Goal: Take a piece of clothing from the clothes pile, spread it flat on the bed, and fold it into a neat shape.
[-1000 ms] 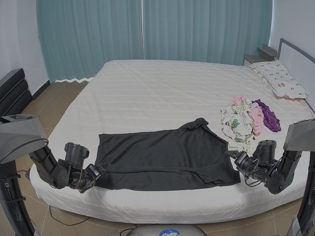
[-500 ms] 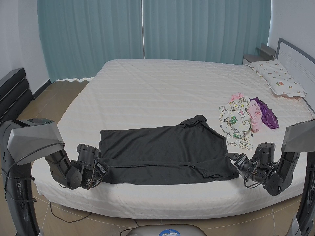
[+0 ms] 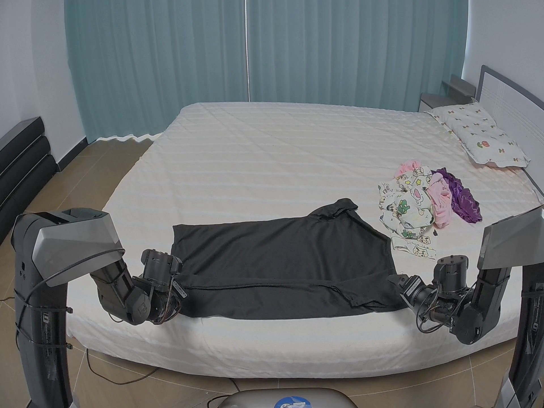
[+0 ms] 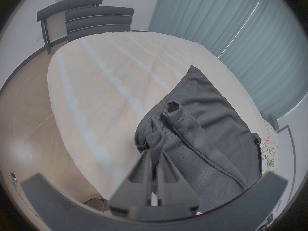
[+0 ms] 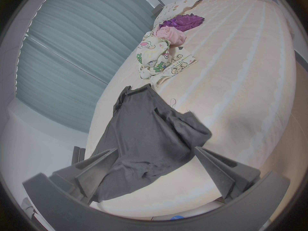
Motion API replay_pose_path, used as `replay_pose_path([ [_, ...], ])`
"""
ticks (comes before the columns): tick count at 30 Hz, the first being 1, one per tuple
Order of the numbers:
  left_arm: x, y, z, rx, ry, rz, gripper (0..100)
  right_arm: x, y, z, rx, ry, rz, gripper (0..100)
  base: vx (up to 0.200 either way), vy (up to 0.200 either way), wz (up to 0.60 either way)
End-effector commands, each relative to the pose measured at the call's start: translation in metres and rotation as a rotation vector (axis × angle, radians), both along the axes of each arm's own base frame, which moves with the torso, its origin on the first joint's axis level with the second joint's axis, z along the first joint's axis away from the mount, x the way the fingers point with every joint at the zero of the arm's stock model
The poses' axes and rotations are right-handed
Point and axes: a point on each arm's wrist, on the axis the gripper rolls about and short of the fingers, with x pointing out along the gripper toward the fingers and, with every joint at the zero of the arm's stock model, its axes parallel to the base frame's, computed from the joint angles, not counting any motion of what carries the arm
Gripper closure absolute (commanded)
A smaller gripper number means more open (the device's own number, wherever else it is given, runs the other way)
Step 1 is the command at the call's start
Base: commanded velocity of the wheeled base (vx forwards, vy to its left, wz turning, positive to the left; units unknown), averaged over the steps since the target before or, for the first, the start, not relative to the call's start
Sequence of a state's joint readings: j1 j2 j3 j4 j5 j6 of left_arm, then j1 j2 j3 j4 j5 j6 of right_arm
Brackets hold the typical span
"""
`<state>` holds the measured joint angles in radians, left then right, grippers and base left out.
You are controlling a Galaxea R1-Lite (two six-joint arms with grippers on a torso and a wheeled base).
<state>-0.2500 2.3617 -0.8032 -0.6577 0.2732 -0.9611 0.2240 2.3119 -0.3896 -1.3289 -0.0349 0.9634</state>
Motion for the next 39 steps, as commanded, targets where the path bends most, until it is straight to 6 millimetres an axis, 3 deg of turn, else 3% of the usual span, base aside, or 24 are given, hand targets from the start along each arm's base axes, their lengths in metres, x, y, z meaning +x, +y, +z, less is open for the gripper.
replay_pose_path([
  [1,0.0,0.002,0.003,-0.012,-0.01,0.02,100,0.002,0.013,-0.017,-0.026,0.033,0.017,0,0.0,0.0,0.0],
  [12,0.005,0.012,0.009,-0.026,-0.03,0.049,100,0.01,0.02,-0.023,-0.045,0.087,0.026,0,0.0,0.0,0.0],
  [21,0.003,0.013,0.012,-0.031,-0.033,0.051,100,0.035,0.03,-0.03,-0.113,0.1,-0.039,0,0.0,0.0,0.0],
  [30,0.003,0.013,0.012,-0.033,-0.034,0.05,100,0.041,0.033,-0.035,-0.122,0.081,-0.062,0,0.0,0.0,0.0],
  [31,0.003,0.013,0.012,-0.033,-0.034,0.05,100,0.041,0.032,-0.036,-0.126,0.08,-0.067,100,0.0,0.0,0.0],
  [39,0.003,0.013,0.012,-0.033,-0.033,0.049,100,0.036,0.037,-0.034,-0.147,0.061,-0.082,100,0.0,0.0,0.0],
])
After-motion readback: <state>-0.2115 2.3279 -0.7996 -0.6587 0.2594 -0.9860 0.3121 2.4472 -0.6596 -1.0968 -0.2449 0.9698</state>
